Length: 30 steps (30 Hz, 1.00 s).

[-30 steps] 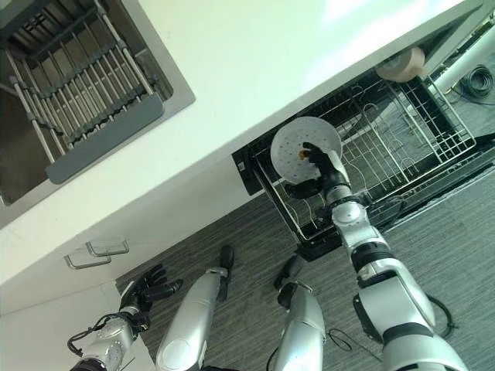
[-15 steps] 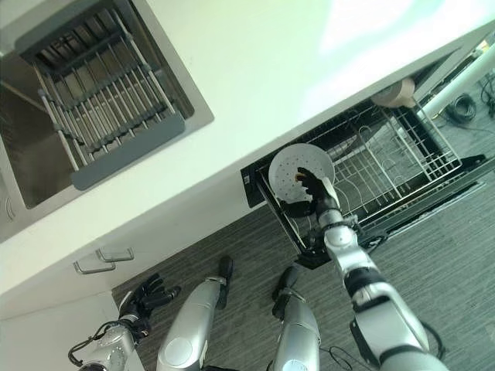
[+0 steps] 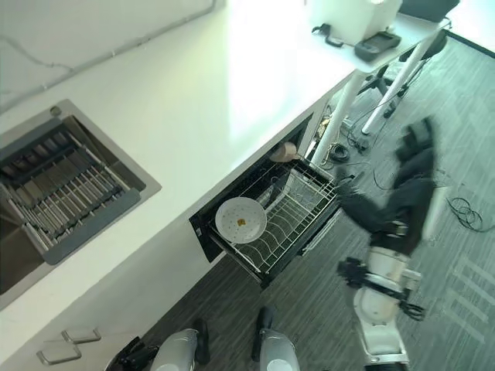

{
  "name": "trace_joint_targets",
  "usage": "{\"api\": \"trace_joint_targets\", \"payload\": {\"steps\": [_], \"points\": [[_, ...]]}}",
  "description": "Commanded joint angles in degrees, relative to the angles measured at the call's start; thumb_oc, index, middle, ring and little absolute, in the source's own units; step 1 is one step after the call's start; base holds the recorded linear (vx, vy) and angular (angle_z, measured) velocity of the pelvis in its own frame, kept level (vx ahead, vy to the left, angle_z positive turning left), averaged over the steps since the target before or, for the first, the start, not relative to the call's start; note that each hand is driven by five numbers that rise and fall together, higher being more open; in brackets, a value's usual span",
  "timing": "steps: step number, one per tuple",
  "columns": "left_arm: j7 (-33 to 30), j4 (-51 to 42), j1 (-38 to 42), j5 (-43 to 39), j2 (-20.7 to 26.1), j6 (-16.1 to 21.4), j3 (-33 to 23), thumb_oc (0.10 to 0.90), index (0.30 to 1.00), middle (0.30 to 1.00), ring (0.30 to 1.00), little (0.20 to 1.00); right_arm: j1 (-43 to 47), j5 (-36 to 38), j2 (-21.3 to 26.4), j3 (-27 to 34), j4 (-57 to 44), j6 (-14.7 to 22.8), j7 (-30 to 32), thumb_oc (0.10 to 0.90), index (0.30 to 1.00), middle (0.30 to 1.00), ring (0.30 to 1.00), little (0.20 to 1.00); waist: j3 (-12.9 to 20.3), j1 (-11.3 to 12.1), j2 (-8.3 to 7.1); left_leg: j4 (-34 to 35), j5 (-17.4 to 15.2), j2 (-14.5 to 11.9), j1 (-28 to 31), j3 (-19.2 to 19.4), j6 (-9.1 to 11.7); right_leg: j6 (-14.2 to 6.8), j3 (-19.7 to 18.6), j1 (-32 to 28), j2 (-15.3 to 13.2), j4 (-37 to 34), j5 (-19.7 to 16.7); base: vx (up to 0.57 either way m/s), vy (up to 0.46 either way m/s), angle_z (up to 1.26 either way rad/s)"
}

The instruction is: Place the dishes in the dishwasher.

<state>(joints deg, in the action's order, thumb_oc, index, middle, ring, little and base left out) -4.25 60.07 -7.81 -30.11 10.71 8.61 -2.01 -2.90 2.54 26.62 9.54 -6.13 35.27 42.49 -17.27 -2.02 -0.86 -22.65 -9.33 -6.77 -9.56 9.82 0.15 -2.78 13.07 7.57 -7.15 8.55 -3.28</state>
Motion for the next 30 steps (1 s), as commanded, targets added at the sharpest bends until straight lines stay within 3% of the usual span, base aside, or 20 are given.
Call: {"api": "trace_joint_targets", "payload": {"steps": [1,2,3,5,7,8,9,12,15,17,20,24,26,30], "points": [[1.91,-1.46,-1.30,2.33,1.24,2.96,0.53,0.800,0.900,0.900,0.900,0.900,2.42,-1.46,2.22,7.26,1.21,-1.87,12.64,0.800,0.900,0.900,0.900,0.900,0.58,-0.26,0.72,5.46,0.01,-0.62,3.29,1.71,-0.19,-3.35,-1.14,-3.46,-2.23,8.63,11.37,0.04,-0.036,-0.17],[2.03,-1.40,-1.36,2.36,1.30,2.97,0.48,0.800,0.900,0.900,0.900,0.900,2.07,-0.67,2.14,7.85,1.49,-1.91,12.47,0.800,0.900,0.900,0.900,0.900,0.65,-0.34,0.70,5.46,-0.03,-0.66,3.37,1.80,-0.18,-3.36,-1.19,-3.49,-2.21,8.63,11.38,0.07,-0.062,-0.14],[2.95,-1.30,-1.92,2.36,1.81,2.92,-0.22,0.800,0.900,0.900,0.900,0.900,-1.23,7.46,0.38,12.95,5.49,-2.15,12.75,0.800,0.900,0.900,0.900,0.900,1.05,-1.63,0.47,5.46,-0.35,-1.11,4.13,2.58,-0.11,-3.43,-1.56,-3.70,-2.06,8.63,11.42,0.06,-0.058,-0.14],[3.39,-1.17,-2.12,1.30,2.35,2.83,-0.19,0.800,0.900,0.900,0.900,0.900,-3.55,12.82,-1.14,16.76,9.82,-4.10,11.93,0.800,0.900,0.900,0.900,0.900,1.08,-2.51,0.31,5.46,-0.65,-1.20,4.72,3.10,-0.17,-3.37,-1.78,-3.85,-2.01,8.63,11.52,0.05,-0.063,-0.07],[3.40,0.09,-1.32,-0.29,3.48,2.32,1.58,0.800,0.900,0.900,0.900,0.900,-5.19,15.48,-1.13,20.04,23.26,-8.62,9.90,0.800,0.900,0.900,0.900,0.900,0.97,-2.86,0.10,5.46,-0.79,-1.21,5.25,3.29,-0.01,-3.23,-1.90,-4.06,-1.92,8.63,11.67,0.06,-0.098,-0.21],[3.43,0.21,-1.21,-0.42,3.54,2.37,1.77,0.800,0.900,0.900,0.900,0.900,-5.18,15.82,-1.00,20.00,24.90,-8.41,9.48,0.800,0.900,0.900,0.900,0.900,0.93,-2.83,0.10,5.46,-0.77,-1.19,5.27,3.26,0.00,-3.19,-1.86,-4.06,-1.92,8.63,11.68,0.03,-0.143,-0.26],[3.50,0.64,-0.29,-2.05,3.85,2.74,3.18,0.800,0.900,0.900,0.900,0.900,-4.79,16.77,-0.55,18.60,34.08,-9.27,7.84,0.800,0.900,0.900,0.900,0.900,0.28,-2.39,-0.12,5.46,-0.58,-0.78,5.71,2.90,-0.07,-2.68,-1.63,-3.91,-2.14,8.63,11.56,-0.01,-0.090,-0.20],[3.82,0.22,1.11,-4.28,4.01,3.13,4.89,0.800,0.900,0.900,0.900,0.900,-2.96,15.69,0.50,15.04,44.26,-7.53,5.29,0.800,0.900,0.900,0.900,0.900,-1.60,-1.38,-0.31,5.46,0.11,0.01,6.03,2.00,-0.36,-1.58,-1.54,-3.91,-2.68,8.63,11.20,-0.05,-0.073,0.02],[3.86,-2.08,3.39,-7.42,4.69,2.75,7.28,0.800,0.900,0.900,0.900,0.900,0.55,14.10,2.16,9.82,51.45,-7.31,1.08,0.800,0.900,0.900,0.900,0.900,-4.98,-0.32,1.09,5.46,1.64,0.23,3.63,-0.56,-0.65,0.21,-1.01,-3.19,-1.85,9.18,11.17,-0.17,0.000,0.27],[3.65,-5.15,3.82,-8.24,5.40,2.27,8.00,0.800,0.900,0.900,0.900,0.900,2.95,6.37,3.15,3.96,52.43,-7.92,-0.46,0.800,0.900,0.900,0.900,0.900,-6.80,1.02,1.63,4.78,2.08,1.15,1.58,-2.26,-1.49,1.11,-0.79,-0.38,-2.17,14.20,12.95,-0.14,-0.043,0.67],[2.88,-8.49,5.03,-10.28,6.87,1.01,8.56,0.800,0.900,0.900,0.900,0.900,6.30,1.11,5.35,-3.15,51.82,-10.65,-1.89,0.800,0.900,0.900,0.900,0.900,-8.94,2.42,2.00,1.75,2.06,2.15,-2.90,-5.34,-2.03,2.32,-1.25,3.87,-1.96,19.89,14.97,-0.19,-0.087,0.56],[4.09,-11.72,5.25,-10.35,8.00,1.78,9.01,0.800,0.900,0.900,0.900,0.900,10.97,-3.58,8.24,-9.59,51.87,-12.17,-3.76,0.800,0.900,0.900,0.900,0.900,-11.02,4.76,2.93,0.50,2.72,3.65,-5.59,-8.67,-2.25,3.24,-0.87,6.55,-1.62,25.43,17.21,-0.06,-0.070,1.10],[3.44,-13.18,4.95,-10.54,8.52,1.88,9.52,0.800,0.900,0.900,0.900,0.900,13.96,-3.86,9.37,-12.49,52.05,-13.22,-4.41,0.800,0.900,0.900,0.900,0.900,-11.83,6.32,3.38,0.39,2.15,4.46,-5.82,-9.86,-1.78,2.95,-0.46,6.97,-2.01,27.72,19.16,0.04,-0.063,0.33],[4.03,-13.58,4.54,-9.49,8.95,1.16,9.62,0.800,0.900,0.900,0.900,0.900,19.41,-3.98,10.89,-16.20,53.16,-13.24,-5.56,0.800,0.900,0.900,0.900,0.900,-12.50,8.93,4.84,1.32,3.99,5.48,-7.20,-11.24,-1.21,3.31,1.36,8.25,-3.13,30.28,20.24,0.03,-0.013,0.41]]}}
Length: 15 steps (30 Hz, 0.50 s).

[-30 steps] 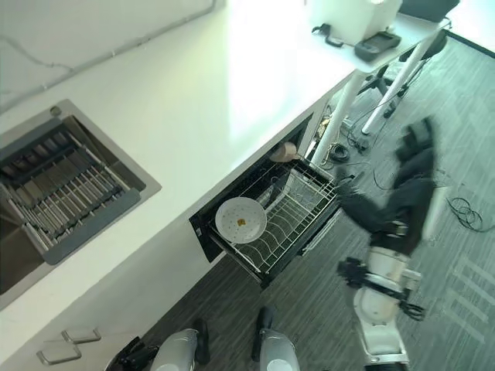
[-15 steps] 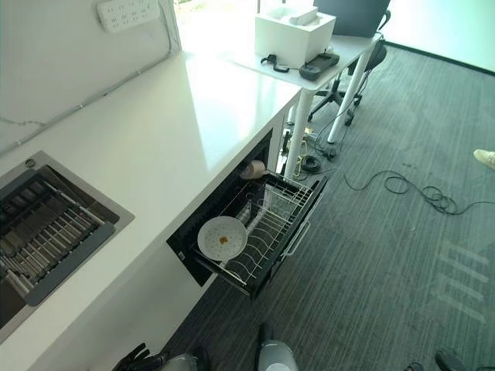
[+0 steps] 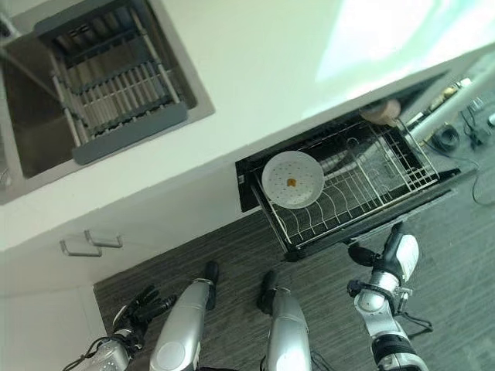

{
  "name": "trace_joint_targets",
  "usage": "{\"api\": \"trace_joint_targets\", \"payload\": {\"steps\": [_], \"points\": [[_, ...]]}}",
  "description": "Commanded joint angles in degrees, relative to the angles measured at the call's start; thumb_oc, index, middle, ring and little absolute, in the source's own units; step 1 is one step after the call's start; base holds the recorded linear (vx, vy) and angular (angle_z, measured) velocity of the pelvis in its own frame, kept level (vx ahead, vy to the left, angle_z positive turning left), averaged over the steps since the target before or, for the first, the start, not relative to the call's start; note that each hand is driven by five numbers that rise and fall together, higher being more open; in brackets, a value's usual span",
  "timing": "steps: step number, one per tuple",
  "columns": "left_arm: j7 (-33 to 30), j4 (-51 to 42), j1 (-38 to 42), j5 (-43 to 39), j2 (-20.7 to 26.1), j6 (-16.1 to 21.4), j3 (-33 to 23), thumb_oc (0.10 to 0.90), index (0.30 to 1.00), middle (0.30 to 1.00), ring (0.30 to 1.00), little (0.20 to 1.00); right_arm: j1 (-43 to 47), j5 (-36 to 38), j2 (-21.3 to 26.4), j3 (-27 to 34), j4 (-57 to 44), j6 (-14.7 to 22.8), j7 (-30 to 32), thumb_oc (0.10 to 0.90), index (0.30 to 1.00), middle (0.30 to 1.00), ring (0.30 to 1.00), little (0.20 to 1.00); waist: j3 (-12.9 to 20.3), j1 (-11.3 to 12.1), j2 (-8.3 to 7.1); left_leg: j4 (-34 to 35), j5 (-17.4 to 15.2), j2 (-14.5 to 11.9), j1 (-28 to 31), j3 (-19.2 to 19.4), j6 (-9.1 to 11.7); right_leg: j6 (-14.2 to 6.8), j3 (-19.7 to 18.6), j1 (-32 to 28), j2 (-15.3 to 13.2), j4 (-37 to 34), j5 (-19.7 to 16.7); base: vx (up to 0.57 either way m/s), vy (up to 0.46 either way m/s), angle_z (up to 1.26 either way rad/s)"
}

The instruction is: Place the dishes in the dishwasher.

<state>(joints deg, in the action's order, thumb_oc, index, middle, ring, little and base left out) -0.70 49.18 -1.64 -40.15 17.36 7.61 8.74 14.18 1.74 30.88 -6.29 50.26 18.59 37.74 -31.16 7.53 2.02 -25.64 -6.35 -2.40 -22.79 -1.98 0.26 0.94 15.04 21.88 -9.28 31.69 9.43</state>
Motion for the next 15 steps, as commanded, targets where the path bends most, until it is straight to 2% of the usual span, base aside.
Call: {"api": "trace_joint_targets", "payload": {"steps": [1,6,11,15], "points": [[0.80,-2.67,-1.81,1.09,2.40,1.95,-0.96,0.800,0.900,0.900,0.900,0.900,3.54,-3.23,6.97,-0.90,-3.62,3.63,-0.87,0.800,0.900,0.900,0.900,0.900,1.39,-0.08,2.30,4.54,1.35,1.27,5.86,0.33,-1.21,-0.29,-0.26,-5.92,-1.19,7.61,7.79,0.06,0.007,0.26],[1.66,-2.40,-2.94,5.03,2.85,0.82,-0.62,0.800,0.900,0.900,0.900,0.900,9.03,-5.83,9.15,-2.32,-7.69,4.05,-1.39,0.800,0.900,0.900,0.900,0.900,1.37,2.23,3.32,5.85,3.06,1.76,5.01,-0.56,-0.74,-0.17,1.10,-5.41,-1.88,8.69,8.39,0.05,0.014,0.32],[2.56,0.41,-4.31,6.46,2.56,0.52,-1.82,0.800,0.900,0.900,0.900,0.900,16.76,-7.50,11.90,-4.27,-14.09,1.68,-4.61,0.800,0.900,0.900,0.900,0.900,1.36,4.69,3.60,8.31,5.07,2.00,4.91,-1.57,-0.48,-0.36,2.40,-5.35,-2.07,9.05,8.76,0.06,0.046,0.23],[5.33,1.24,-4.74,5.79,3.30,2.91,-2.32,0.800,0.900,0.900,0.900,0.900,27.07,-6.09,14.98,-7.24,-13.87,-1.10,-7.26,0.800,0.900,0.900,0.900,0.900,1.36,7.58,4.66,8.45,6.25,2.28,3.12,-2.71,-0.26,-0.34,3.86,-5.37,-2.46,9.59,9.25,0.06,0.059,0.11]]}}
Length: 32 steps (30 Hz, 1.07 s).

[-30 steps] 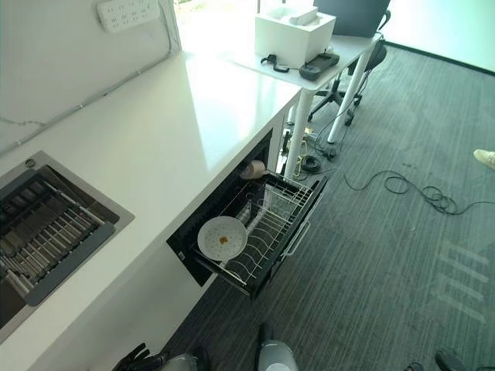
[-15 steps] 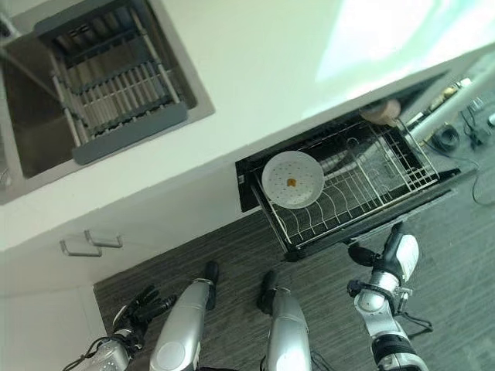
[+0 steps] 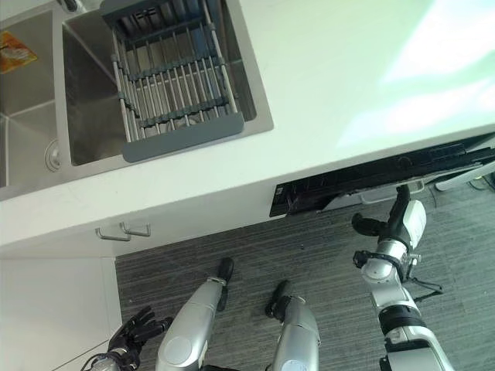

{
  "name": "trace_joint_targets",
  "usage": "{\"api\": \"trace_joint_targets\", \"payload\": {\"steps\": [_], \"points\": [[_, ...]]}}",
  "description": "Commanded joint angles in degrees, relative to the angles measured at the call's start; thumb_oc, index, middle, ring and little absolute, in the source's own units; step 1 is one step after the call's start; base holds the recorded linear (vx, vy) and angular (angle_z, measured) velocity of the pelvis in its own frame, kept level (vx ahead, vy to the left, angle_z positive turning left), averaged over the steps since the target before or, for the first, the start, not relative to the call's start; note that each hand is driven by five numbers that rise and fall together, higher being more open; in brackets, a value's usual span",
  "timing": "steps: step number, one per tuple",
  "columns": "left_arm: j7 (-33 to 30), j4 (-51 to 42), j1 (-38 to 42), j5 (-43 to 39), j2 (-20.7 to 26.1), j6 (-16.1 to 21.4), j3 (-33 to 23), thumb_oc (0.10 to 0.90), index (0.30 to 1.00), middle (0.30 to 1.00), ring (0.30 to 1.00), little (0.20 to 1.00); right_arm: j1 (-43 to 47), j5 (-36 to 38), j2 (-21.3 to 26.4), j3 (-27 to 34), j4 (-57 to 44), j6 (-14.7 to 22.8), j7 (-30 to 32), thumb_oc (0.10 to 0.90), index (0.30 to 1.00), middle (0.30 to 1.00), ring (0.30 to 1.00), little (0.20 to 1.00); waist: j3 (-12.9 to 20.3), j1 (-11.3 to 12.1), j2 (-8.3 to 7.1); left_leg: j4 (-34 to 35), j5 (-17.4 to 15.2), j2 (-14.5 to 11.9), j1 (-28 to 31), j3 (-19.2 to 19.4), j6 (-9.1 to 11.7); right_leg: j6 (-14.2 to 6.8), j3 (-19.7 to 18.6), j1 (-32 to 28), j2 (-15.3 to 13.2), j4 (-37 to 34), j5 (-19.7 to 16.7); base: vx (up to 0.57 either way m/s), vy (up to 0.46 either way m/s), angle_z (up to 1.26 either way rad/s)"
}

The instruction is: Place the dishes in the dishwasher.

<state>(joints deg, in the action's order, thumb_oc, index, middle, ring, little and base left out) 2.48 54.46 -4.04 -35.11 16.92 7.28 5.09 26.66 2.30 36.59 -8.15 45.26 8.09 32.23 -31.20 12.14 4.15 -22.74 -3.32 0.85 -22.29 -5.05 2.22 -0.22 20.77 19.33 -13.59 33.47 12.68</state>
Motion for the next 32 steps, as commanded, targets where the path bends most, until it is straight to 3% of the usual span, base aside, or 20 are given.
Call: {"api": "trace_joint_targets", "payload": {"steps": [1,4,8,10,13,16,18,19,21,23,24,29,30,32], "points": [[2.82,-4.27,-2.38,0.58,3.99,3.84,1.39,0.800,0.900,0.900,0.900,0.900,16.42,-6.86,9.69,-5.80,-8.28,9.31,-3.34,0.800,0.900,0.900,0.900,0.900,1.41,3.45,2.75,5.55,3.34,-0.92,2.30,0.12,-2.21,0.78,-1.55,-2.83,1.79,7.90,6.09,0.04,0.033,0.20],[4.55,-5.93,-2.11,-0.35,5.49,4.99,1.88,0.800,0.900,0.900,0.900,0.900,23.98,-7.74,11.45,-9.24,-5.50,9.46,-10.35,0.800,0.900,0.900,0.900,0.900,1.41,5.57,3.33,5.55,3.84,-0.62,1.15,-0.92,-2.16,0.60,-0.41,-3.06,1.48,7.87,6.20,0.04,0.017,0.11],[7.98,-11.70,-1.50,-1.58,9.46,4.79,3.54,0.800,0.900,0.900,0.900,0.900,36.19,-2.62,13.73,-16.71,0.30,6.74,-12.81,0.800,0.900,0.900,0.900,0.900,1.41,9.15,3.09,5.55,4.48,-0.52,-0.52,-2.07,-1.98,0.54,3.14,-5.56,1.25,7.16,6.66,0.10,-0.053,0.22],[11.03,-14.43,-1.23,-4.46,10.49,3.29,3.42,0.800,0.900,0.900,0.900,0.900,35.84,-0.88,12.80,-15.41,1.11,5.48,-14.32,0.800,0.900,0.900,0.900,0.900,1.41,9.90,2.67,5.55,4.21,-0.11,-0.53,-2.44,-2.26,0.38,4.09,-6.56,1.18,7.09,6.90,0.09,-0.097,0.47],[17.31,-15.55,-1.98,-8.99,8.75,0.56,3.15,0.800,0.900,0.900,0.900,0.900,28.45,4.55,8.62,-13.18,0.46,3.58,-15.69,0.800,0.900,0.900,0.900,0.900,1.41,9.96,2.41,5.55,3.59,0.13,1.55,-3.42,-2.24,0.06,4.69,-10.17,1.61,4.59,6.43,0.08,-0.008,0.09],[18.70,-15.76,-2.99,-8.24,5.57,0.76,1.43,0.800,0.900,0.900,0.900,0.900,11.84,3.98,-0.20,-10.05,-3.24,3.67,-13.61,0.800,0.900,0.900,0.900,0.900,2.76,7.94,1.83,5.55,2.50,-0.52,3.58,-3.10,-1.94,-0.67,4.06,-14.50,2.95,-1.38,4.92,0.09,0.039,0.37],[18.52,-15.29,-3.20,-7.59,4.74,1.31,0.78,0.800,0.900,0.900,0.900,0.900,5.02,4.42,-3.32,-10.12,-4.58,2.86,-12.65,0.800,0.900,0.900,0.900,0.900,3.61,6.86,1.52,5.55,2.00,-1.05,4.29,-2.59,-1.70,-0.98,3.85,-16.33,3.59,-4.08,4.17,0.06,0.036,0.46],[18.31,-14.55,-3.33,-7.37,3.58,1.55,-0.02,0.800,0.900,0.900,0.900,0.900,-3.11,4.07,-5.98,-9.75,-5.00,4.26,-11.89,0.800,0.900,0.900,0.900,0.900,4.56,5.54,1.32,5.55,1.51,-1.48,4.98,-1.89,-1.44,-1.35,3.60,-18.05,4.14,-6.58,3.58,0.04,0.050,-0.01],[17.78,-13.93,-3.82,-6.28,2.49,1.89,-1.12,0.800,0.900,0.900,0.900,0.900,-9.95,5.44,-7.91,-9.00,-4.62,3.93,-11.34,0.800,0.900,0.900,0.900,0.900,5.57,4.23,1.24,5.55,1.01,-1.90,5.68,-0.99,-1.13,-1.80,3.40,-19.68,4.63,-9.01,2.94,0.02,0.046,-0.14],[17.16,-13.07,-4.03,-5.36,1.96,2.21,-2.20,0.800,0.900,0.900,0.900,0.900,-16.07,8.09,-9.48,-7.57,-3.19,5.78,-10.77,0.800,0.900,0.900,0.900,0.900,6.57,2.46,0.95,5.55,0.45,-2.51,6.65,0.08,-0.90,-2.25,3.08,-21.11,5.31,-11.30,2.10,-0.03,0.040,-0.19],[16.65,-12.47,-3.65,-5.13,1.66,1.87,-2.80,0.800,0.900,0.900,0.900,0.900,-19.52,7.89,-10.17,-5.64,-1.96,7.38,-11.94,0.800,0.900,0.900,0.900,0.900,7.47,1.01,1.51,5.55,1.33,-3.44,6.25,0.75,-1.10,-2.24,3.72,-21.29,6.14,-13.12,-0.01,-0.08,0.054,-0.17],[13.96,-10.14,-2.62,-0.92,1.06,0.63,-4.02,0.800,0.900,0.900,0.900,0.900,-26.85,7.66,-11.48,-1.16,1.26,11.20,-12.36,0.800,0.900,0.900,0.900,0.900,9.95,-2.75,0.10,5.55,-0.27,-4.31,8.55,3.09,-1.37,-3.45,1.21,-22.25,6.15,-16.28,-1.76,-0.01,0.027,-0.35],[14.46,-7.91,-1.59,1.98,1.12,-0.14,-3.42,0.800,0.900,0.900,0.900,0.900,-28.12,4.93,-11.42,-0.20,2.28,12.63,-12.74,0.800,0.900,0.900,0.900,0.900,11.05,-4.81,-0.37,5.55,-1.44,-4.54,9.89,4.34,-1.65,-3.62,-0.65,-21.44,5.87,-16.28,-1.83,-0.03,0.043,-0.70],[15.67,-6.61,-0.92,4.52,1.42,-2.00,-2.52,0.800,0.900,0.900,0.900,0.900,-28.41,6.16,-11.34,0.33,2.78,12.97,-12.65,0.800,0.900,0.900,0.900,0.900,11.64,-5.75,-0.47,5.55,-2.08,-4.66,10.62,5.07,-1.83,-3.87,-1.58,-21.06,5.74,-16.28,-1.98,-0.02,0.018,-0.82]]}}
